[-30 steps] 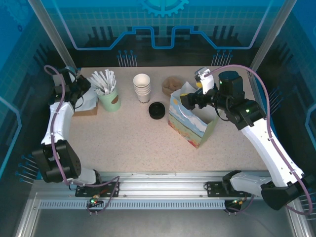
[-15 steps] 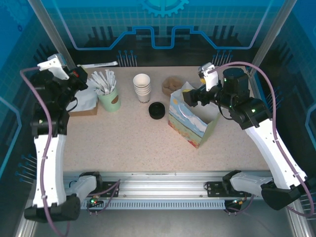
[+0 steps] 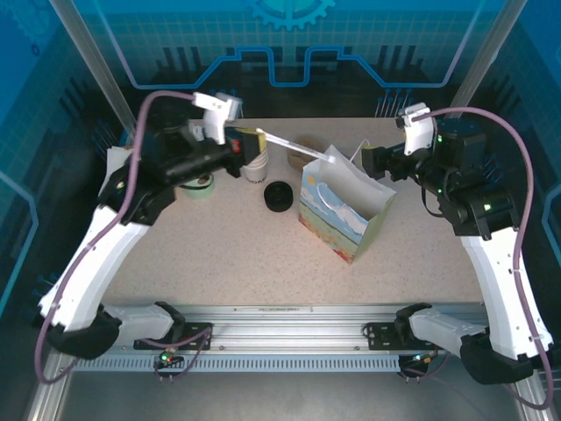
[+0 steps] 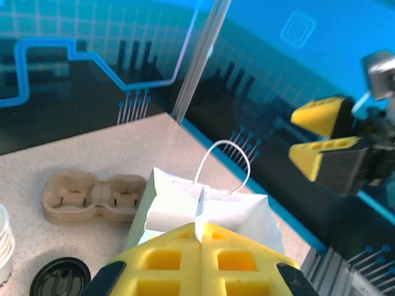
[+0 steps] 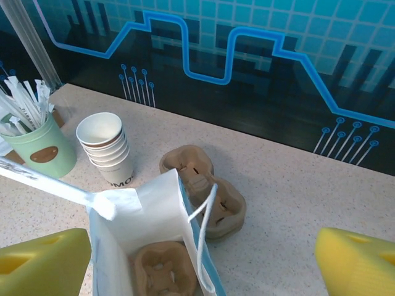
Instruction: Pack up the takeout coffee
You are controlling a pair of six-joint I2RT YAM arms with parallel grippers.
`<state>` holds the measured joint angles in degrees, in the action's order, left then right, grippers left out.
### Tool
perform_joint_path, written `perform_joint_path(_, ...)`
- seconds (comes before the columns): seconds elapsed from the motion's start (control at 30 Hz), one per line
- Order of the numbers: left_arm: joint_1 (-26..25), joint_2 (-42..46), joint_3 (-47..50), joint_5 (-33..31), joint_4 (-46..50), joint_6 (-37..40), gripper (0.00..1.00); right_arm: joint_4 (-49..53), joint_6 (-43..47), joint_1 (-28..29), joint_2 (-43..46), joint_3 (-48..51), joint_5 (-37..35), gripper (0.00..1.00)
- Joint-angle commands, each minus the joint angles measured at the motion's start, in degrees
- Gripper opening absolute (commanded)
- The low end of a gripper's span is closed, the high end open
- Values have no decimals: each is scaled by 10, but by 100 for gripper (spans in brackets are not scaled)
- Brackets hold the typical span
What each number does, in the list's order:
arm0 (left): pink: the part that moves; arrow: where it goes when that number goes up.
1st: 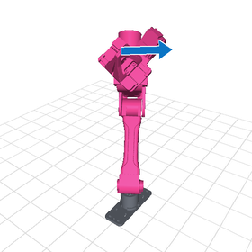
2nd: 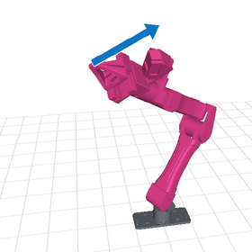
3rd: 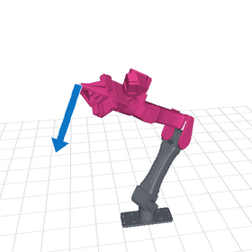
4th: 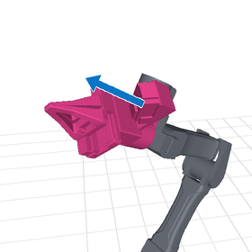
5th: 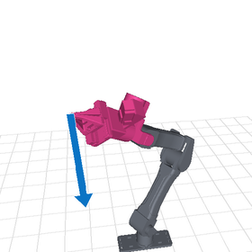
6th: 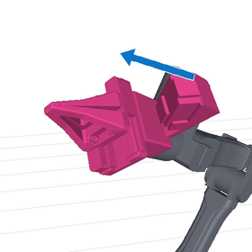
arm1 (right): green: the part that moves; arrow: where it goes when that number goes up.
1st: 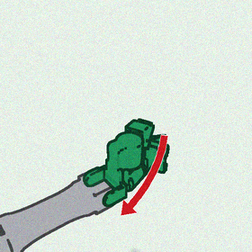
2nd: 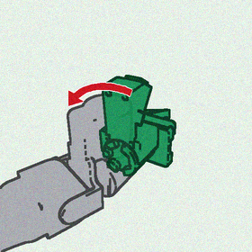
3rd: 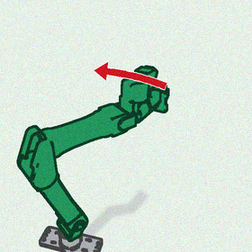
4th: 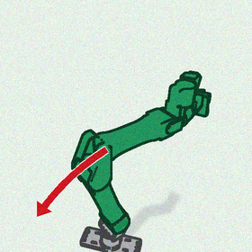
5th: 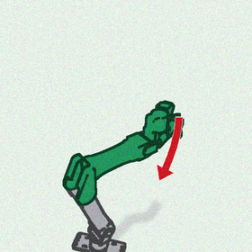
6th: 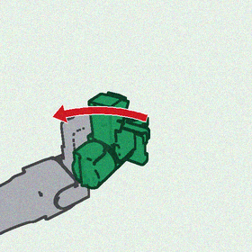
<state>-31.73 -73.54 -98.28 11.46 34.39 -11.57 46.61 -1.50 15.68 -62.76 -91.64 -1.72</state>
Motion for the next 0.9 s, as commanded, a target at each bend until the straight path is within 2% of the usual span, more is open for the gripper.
perform_joint_path(0.0, -22, -46, -51, -53, 67, 70, 0, 21, -6, -11, 14, -4, -1, 95)
perform_joint_path(0.23, -40, -152, -104, -70, 95, 99, 0, 20, -6, -33, 28, 16, 10, 95)
perform_joint_path(0.4, -47, -247, -160, -50, 99, 93, 0, 18, -11, -33, 27, 30, 31, 95)
perform_joint_path(0.43, -47, -267, -173, -42, 102, 90, 3, 15, -13, -33, 28, 35, 40, 95)
perform_joint_path(0.47, -47, -282, -190, -36, 107, 89, 12, 12, -15, -32, 29, 40, 51, 95)
perform_joint_path(0.57, -45, -303, -228, -34, 125, 97, 22, 3, -21, -29, 30, 55, 76, 94)
perform_joint_path(0.73, -8, -251, -198, -20, 117, 90, 39, -21, 0, 25, 35, 72, 95, 94)
perform_joint_path(0.83, 40, -162, -89, -10, 55, 57, 44, -51, 20, 81, 37, 81, 95, 94)
perform_joint_path(0.87, 71, -121, -37, 0, 21, 36, 46, -62, 24, 98, 36, 83, 97, 94)
